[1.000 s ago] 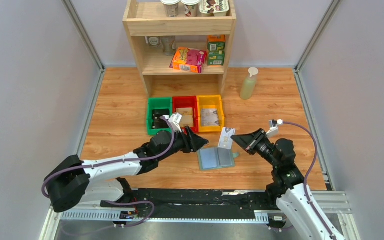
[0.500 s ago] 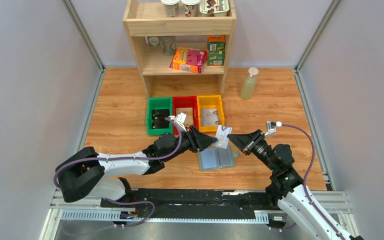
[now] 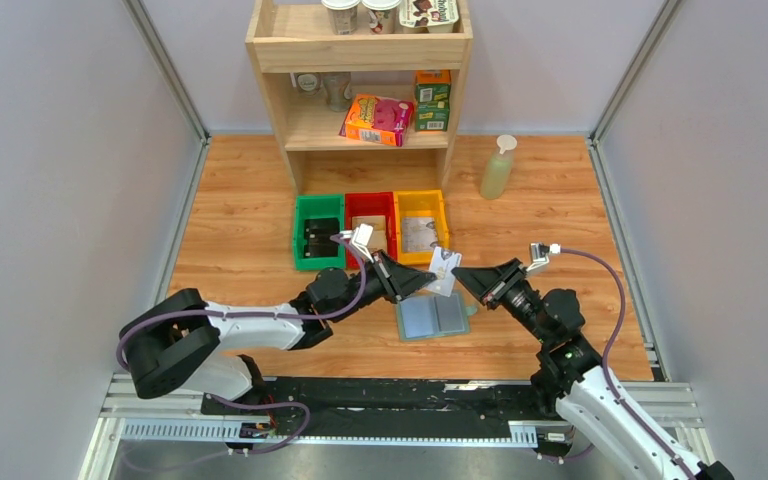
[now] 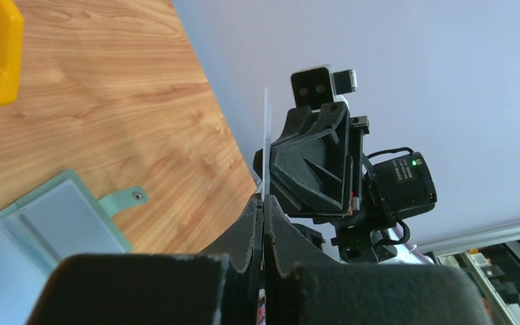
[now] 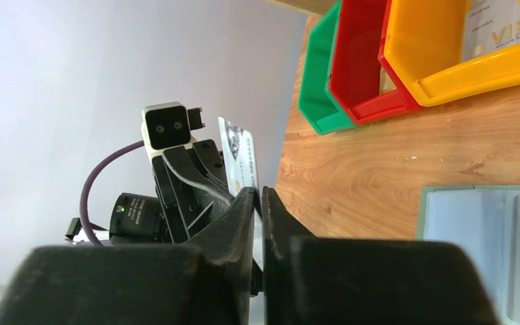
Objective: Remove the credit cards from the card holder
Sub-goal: Place the credit card in the storage box.
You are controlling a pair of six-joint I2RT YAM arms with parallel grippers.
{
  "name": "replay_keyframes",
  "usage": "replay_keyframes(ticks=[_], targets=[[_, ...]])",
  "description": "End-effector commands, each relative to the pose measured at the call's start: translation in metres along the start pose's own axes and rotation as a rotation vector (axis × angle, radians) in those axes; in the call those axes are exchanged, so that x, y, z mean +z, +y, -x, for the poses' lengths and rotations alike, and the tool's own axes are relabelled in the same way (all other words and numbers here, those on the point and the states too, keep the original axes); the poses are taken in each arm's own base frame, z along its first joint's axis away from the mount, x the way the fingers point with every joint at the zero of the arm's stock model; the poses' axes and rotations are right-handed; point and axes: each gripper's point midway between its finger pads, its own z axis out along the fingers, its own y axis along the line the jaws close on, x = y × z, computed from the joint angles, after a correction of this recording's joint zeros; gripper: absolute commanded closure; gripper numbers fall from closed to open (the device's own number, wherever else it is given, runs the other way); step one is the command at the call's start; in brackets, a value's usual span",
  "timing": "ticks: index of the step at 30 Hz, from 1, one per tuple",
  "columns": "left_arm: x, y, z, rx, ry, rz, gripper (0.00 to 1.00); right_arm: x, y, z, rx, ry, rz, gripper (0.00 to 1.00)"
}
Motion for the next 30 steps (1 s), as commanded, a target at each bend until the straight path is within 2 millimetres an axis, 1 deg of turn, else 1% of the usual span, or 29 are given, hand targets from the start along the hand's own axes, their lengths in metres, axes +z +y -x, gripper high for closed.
replay_keyframes(ticks=[1,2,3,4,5,6,7,8,9,10,11,12,13,14,15,16,17,18,19,20,23,26,28,30], targets=[[-0.008,-0.013,0.004,-0.004,-0.03,-0.073,1.0,-0.001,0.015,0.003,-0.055,-0.015,0.056,0.82],[-0.011,-0.016,0.006,0.006,-0.038,-0.082,1.0,-0.002,0.015,0.004,-0.074,-0.013,0.045,0.72],[-0.015,-0.01,0.004,0.014,-0.033,-0.07,1.0,-0.003,0.012,0.004,-0.115,-0.012,0.022,0.62],[-0.018,-0.011,0.009,0.043,-0.043,-0.067,1.0,-0.004,0.013,0.007,-0.157,-0.021,0.01,0.54],[-0.021,-0.006,0.009,0.074,-0.032,-0.05,1.0,-0.005,0.013,0.009,-0.193,-0.023,-0.012,0.49],[-0.025,-0.001,0.011,0.099,-0.016,-0.015,1.0,-0.008,0.011,0.011,-0.245,-0.021,-0.039,0.45],[-0.028,0.012,0.002,0.15,0.048,0.047,1.0,-0.01,0.016,0.014,-0.306,-0.023,-0.044,0.39],[-0.033,0.003,0.006,0.197,0.064,0.026,1.0,-0.013,0.014,0.013,-0.353,0.001,-0.071,0.36],[-0.039,0.006,0.006,0.287,0.105,0.064,1.0,-0.015,0.018,0.013,-0.41,0.016,-0.073,0.31],[-0.043,0.007,0.003,0.326,0.141,0.08,1.0,-0.017,0.022,0.012,-0.459,0.042,-0.071,0.27],[-0.049,0.006,0.007,0.414,0.175,0.103,1.0,-0.018,0.022,0.01,-0.506,0.07,-0.079,0.24],[-0.053,0.002,0.006,0.45,0.197,0.097,1.0,-0.019,0.025,0.007,-0.548,0.103,-0.07,0.22],[-0.06,0.001,0.009,0.524,0.229,0.105,1.0,-0.02,0.029,0.001,-0.583,0.146,-0.046,0.2],[-0.063,-0.004,0.006,0.553,0.264,0.085,1.0,-0.021,0.032,-0.003,-0.618,0.182,-0.028,0.2],[-0.069,-0.005,0.007,0.611,0.303,0.091,1.0,-0.021,0.036,-0.008,-0.642,0.218,-0.002,0.2],[-0.069,-0.018,0.007,0.64,0.335,0.044,1.0,-0.022,0.043,-0.012,-0.68,0.249,0.036,0.2],[-0.075,-0.013,0.001,0.675,0.391,0.051,1.0,-0.023,0.049,-0.018,-0.703,0.285,0.077,0.2],[-0.082,-0.017,-0.006,0.695,0.465,0.023,1.0,-0.025,0.057,-0.024,-0.721,0.318,0.132,0.2],[-0.084,-0.019,-0.01,0.702,0.493,0.01,1.0,-0.026,0.063,-0.027,-0.738,0.334,0.169,0.2],[-0.088,-0.027,-0.014,0.714,0.531,-0.034,1.0,-0.027,0.069,-0.03,-0.752,0.346,0.206,0.21],[-0.092,-0.038,-0.019,0.728,0.583,-0.095,1.0,-0.029,0.082,-0.039,-0.775,0.388,0.309,0.24],[-0.094,-0.053,-0.02,0.75,0.603,-0.16,1.0,-0.03,0.083,-0.05,-0.77,0.459,0.366,0.29],[-0.094,-0.062,-0.021,0.757,0.614,-0.2,1.0,-0.031,0.088,-0.055,-0.773,0.486,0.418,0.34],[-0.092,-0.066,-0.022,0.758,0.627,-0.223,1.0,-0.032,0.09,-0.06,-0.764,0.519,0.45,0.37]])
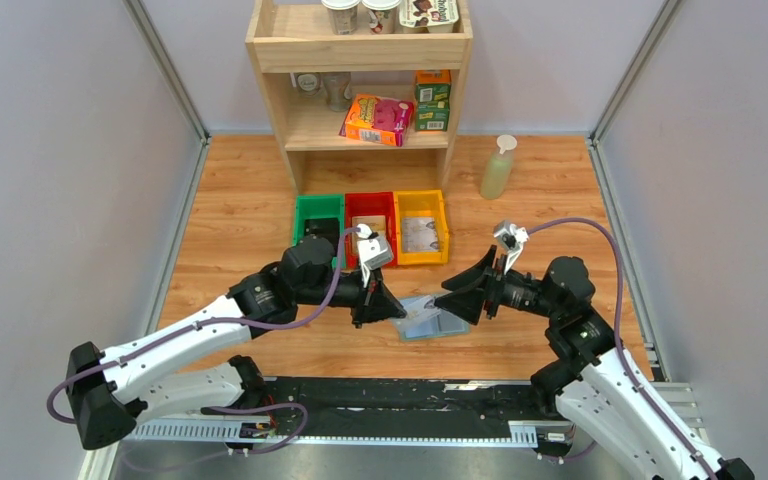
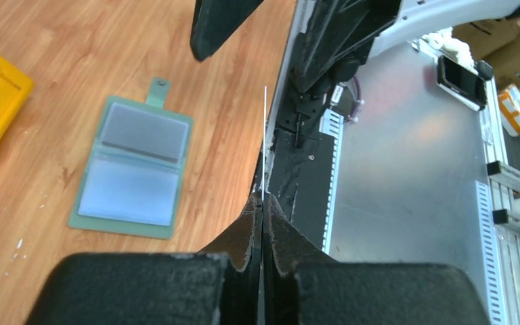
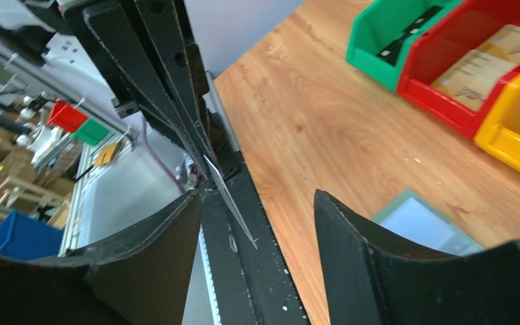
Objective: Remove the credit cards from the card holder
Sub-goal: Place the credit card in the storage box.
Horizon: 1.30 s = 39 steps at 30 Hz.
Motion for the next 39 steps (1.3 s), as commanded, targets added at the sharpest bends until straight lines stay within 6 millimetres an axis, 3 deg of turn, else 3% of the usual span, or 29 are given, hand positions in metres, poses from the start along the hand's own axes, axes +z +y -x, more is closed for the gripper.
replay_keyframes(ticks=[1,6,11,12,14,16,17,19,20,22,27,31,32,33,34,36,39], targets=[[-0.004,-0.023,0.015,0.097,0.01,-0.123,1.0,0.001,0.037,0.011,-0.117,0.008,0.201,0.38],[0.001,-0.026,0.021,0.102,0.017,-0.145,1.0,0.005,0.043,0.004,-0.136,0.046,0.242,0.49],[0.003,-0.019,0.028,0.112,0.026,-0.104,1.0,0.008,0.038,-0.003,-0.143,0.08,0.249,0.96],[0.002,-0.014,0.026,0.106,0.039,-0.081,1.0,0.009,0.034,-0.004,-0.137,0.082,0.232,1.0],[-0.001,0.0,0.024,0.094,0.05,-0.01,0.95,0.013,0.027,-0.002,-0.13,0.078,0.189,1.0],[-0.007,0.018,0.027,0.075,0.048,0.081,0.82,0.016,0.012,0.002,-0.113,0.078,0.101,1.0],[-0.012,0.031,0.026,0.054,0.054,0.16,0.7,0.02,0.001,0.001,-0.092,0.095,0.046,1.0],[-0.033,0.064,0.031,0.022,0.04,0.346,0.59,0.025,-0.016,0.005,-0.082,0.114,-0.039,1.0],[-0.04,0.073,0.031,0.014,0.041,0.404,0.45,0.029,-0.025,0.007,-0.065,0.127,-0.082,1.0],[-0.07,0.108,0.031,-0.014,0.045,0.633,0.32,0.036,-0.046,0.013,-0.038,0.145,-0.184,1.0],[-0.145,0.151,0.024,-0.062,0.072,0.958,0.27,0.047,-0.117,0.029,0.049,0.166,-0.491,1.0],[-0.186,0.167,0.018,-0.044,0.078,1.148,0.23,0.055,-0.171,0.046,0.112,0.166,-0.659,1.0],[-0.196,0.174,0.007,-0.044,0.098,1.221,0.23,0.058,-0.183,0.049,0.128,0.168,-0.682,1.0],[-0.201,0.177,0.008,-0.042,0.071,1.249,0.23,0.064,-0.193,0.051,0.139,0.173,-0.695,1.0],[-0.201,0.184,-0.003,-0.051,0.083,1.269,0.23,0.069,-0.202,0.054,0.145,0.178,-0.706,1.0],[-0.209,0.188,-0.014,-0.103,0.092,1.288,0.23,0.082,-0.225,0.045,0.181,0.23,-0.743,1.0],[-0.219,0.192,-0.011,-0.113,0.07,1.33,0.23,0.101,-0.243,0.039,0.247,0.279,-0.744,1.0]])
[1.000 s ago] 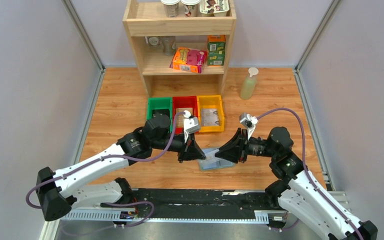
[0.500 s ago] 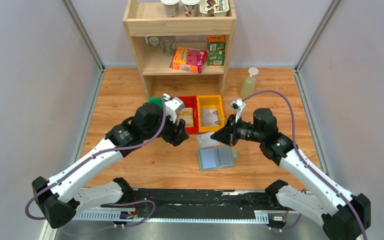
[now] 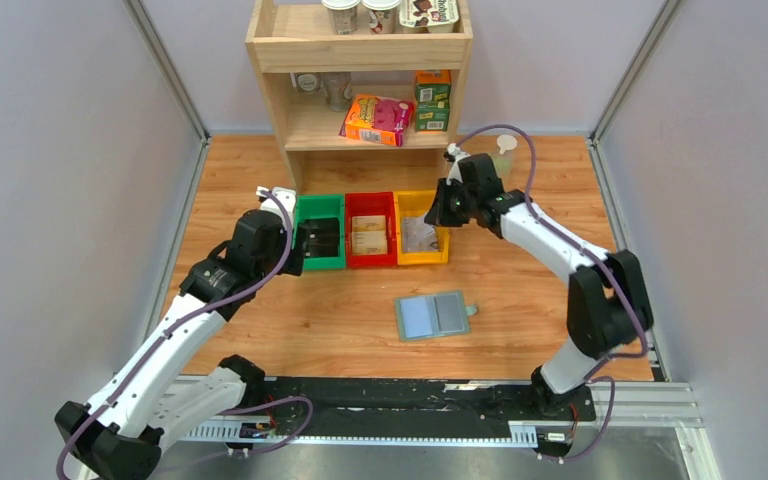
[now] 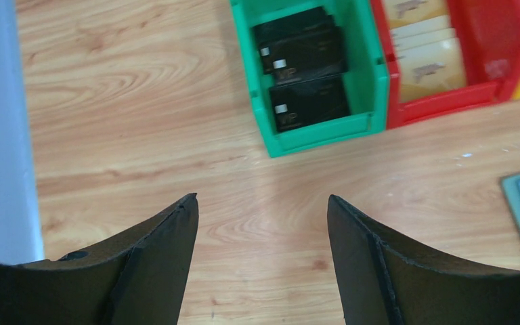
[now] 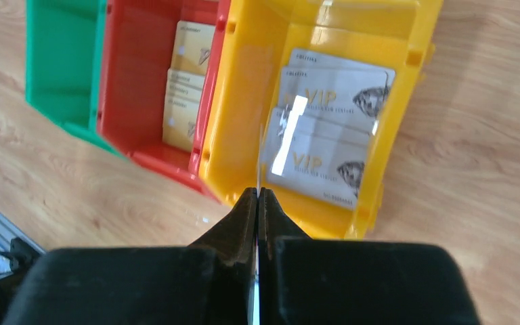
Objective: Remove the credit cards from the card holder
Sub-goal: Place the credit card in the storage box, then remove the credit card from the card holder.
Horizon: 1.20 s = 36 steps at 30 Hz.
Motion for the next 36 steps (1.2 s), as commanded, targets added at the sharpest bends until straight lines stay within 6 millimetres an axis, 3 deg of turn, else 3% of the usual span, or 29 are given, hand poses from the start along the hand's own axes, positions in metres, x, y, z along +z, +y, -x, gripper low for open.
replay_keyframes(ticks=[1,7,11,16,20,22,25,31,36], targets=[[-0.001,0.025,0.002,-0.019,-0.018,0.107,0.23,0.034,-0.001,0.014,0.061,0.055,-0.028,1.0],[0.001,0.022,0.001,-0.034,-0.024,0.074,0.23,0.064,0.003,0.001,0.184,0.121,0.009,0.98],[0.001,0.018,0.001,-0.035,-0.024,0.05,0.22,0.067,-0.012,-0.004,0.198,0.132,-0.074,0.83],[0.001,0.013,0.001,-0.034,-0.032,0.019,0.23,0.045,-0.024,0.007,0.146,0.094,-0.172,0.61],[0.002,0.009,-0.001,-0.034,-0.03,-0.005,0.23,0.012,-0.023,0.02,0.1,0.022,-0.228,0.44],[0.002,0.006,-0.001,-0.033,-0.027,-0.018,0.23,-0.004,-0.02,0.017,0.073,0.0,-0.249,0.38],[0.002,0.001,0.0,-0.04,-0.025,-0.045,0.23,-0.026,-0.013,0.004,0.04,-0.024,-0.261,0.34],[0.003,-0.023,0.002,-0.073,0.005,-0.165,0.23,-0.054,0.014,-0.047,0.034,-0.004,-0.189,0.31],[0.003,-0.04,0.0,-0.141,0.056,-0.231,0.23,-0.061,0.007,-0.098,0.063,0.058,-0.193,0.28]])
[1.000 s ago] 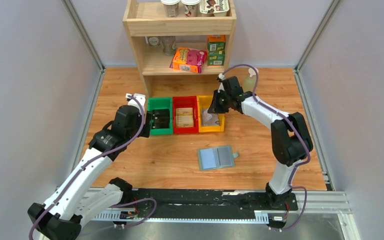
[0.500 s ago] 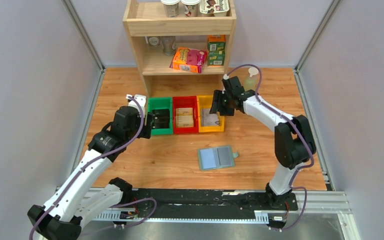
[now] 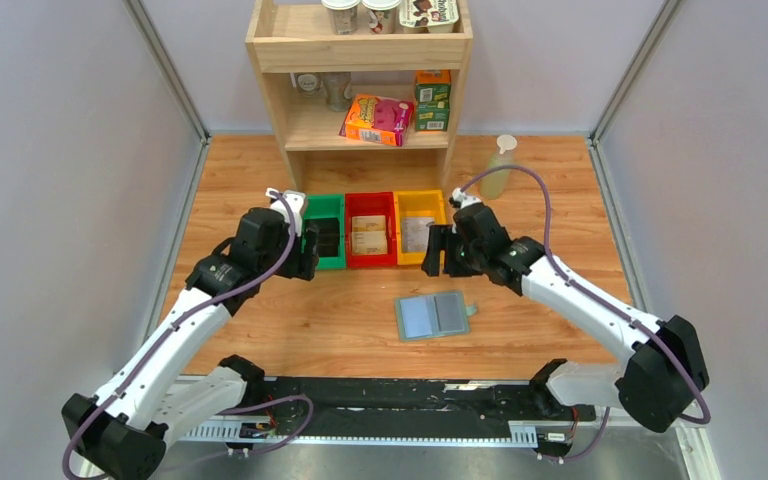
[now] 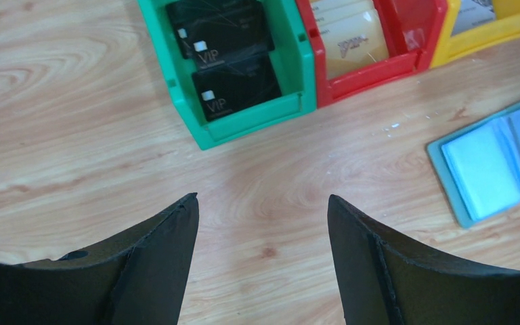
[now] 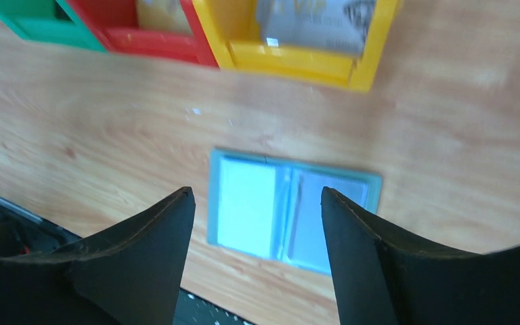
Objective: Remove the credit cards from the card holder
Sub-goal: Remove the credit card from the card holder.
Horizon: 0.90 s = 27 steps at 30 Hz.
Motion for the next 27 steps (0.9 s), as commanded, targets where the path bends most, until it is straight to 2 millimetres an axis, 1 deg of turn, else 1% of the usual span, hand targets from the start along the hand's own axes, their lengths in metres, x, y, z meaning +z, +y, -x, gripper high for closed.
replay_keyframes(ticks=[1,2,3,4,5,6,7,8,10,11,12,13,14,15,16,19,20,24,27], targets=[[-0.006,-0.028,0.012,-0.105,-0.006,-0.122,0.23,-0.001,-0.016,-0.036,0.054,0.037,-0.048,0.28],[-0.006,-0.033,0.01,-0.114,-0.002,-0.133,0.23,0.0,-0.02,-0.045,0.063,0.05,-0.055,0.27],[-0.005,-0.043,0.008,-0.125,0.001,-0.158,0.23,0.002,-0.025,-0.052,0.07,0.061,-0.063,0.27],[-0.004,-0.048,0.006,-0.131,0.006,-0.169,0.23,0.003,-0.029,-0.059,0.072,0.075,-0.076,0.27],[-0.003,-0.061,0.002,-0.14,0.016,-0.197,0.23,0.004,-0.032,-0.065,0.079,0.086,-0.085,0.28],[0.0,-0.068,-0.002,-0.161,0.028,-0.209,0.23,0.006,-0.034,-0.07,0.084,0.097,-0.087,0.28],[0.001,-0.083,-0.004,-0.147,0.034,-0.244,0.23,0.008,-0.037,-0.075,0.088,0.108,-0.089,0.29],[0.004,-0.091,-0.009,-0.166,0.046,-0.258,0.23,0.01,-0.039,-0.08,0.089,0.121,-0.093,0.29],[0.01,-0.112,-0.012,-0.173,0.053,-0.3,0.23,0.013,-0.045,-0.086,0.093,0.13,-0.119,0.31],[0.015,-0.124,-0.02,-0.159,0.082,-0.317,0.23,0.015,-0.05,-0.09,0.091,0.14,-0.14,0.31],[0.015,-0.135,-0.02,-0.165,0.08,-0.344,0.23,0.017,-0.052,-0.093,0.089,0.149,-0.146,0.32],[0.021,-0.141,-0.025,-0.159,0.105,-0.345,0.23,0.019,-0.053,-0.095,0.087,0.158,-0.146,0.32],[0.022,-0.152,-0.026,-0.16,0.111,-0.371,0.23,0.021,-0.053,-0.098,0.085,0.169,-0.144,0.34],[0.029,-0.157,-0.032,-0.156,0.138,-0.367,0.23,0.023,-0.052,-0.101,0.085,0.178,-0.137,0.36],[0.029,-0.167,-0.032,-0.157,0.139,-0.393,0.23,0.025,-0.051,-0.102,0.088,0.181,-0.128,0.38],[0.043,-0.181,-0.043,-0.154,0.181,-0.398,0.23,0.03,-0.053,-0.109,0.089,0.207,-0.136,0.42],[0.047,-0.19,-0.049,-0.153,0.205,-0.42,0.23,0.032,-0.055,-0.111,0.089,0.215,-0.145,0.42],[0.059,-0.21,-0.066,-0.153,0.264,-0.45,0.23,0.037,-0.059,-0.119,0.09,0.239,-0.16,0.43],[0.068,-0.22,-0.075,-0.153,0.293,-0.456,0.23,0.038,-0.06,-0.121,0.089,0.247,-0.16,0.43]])
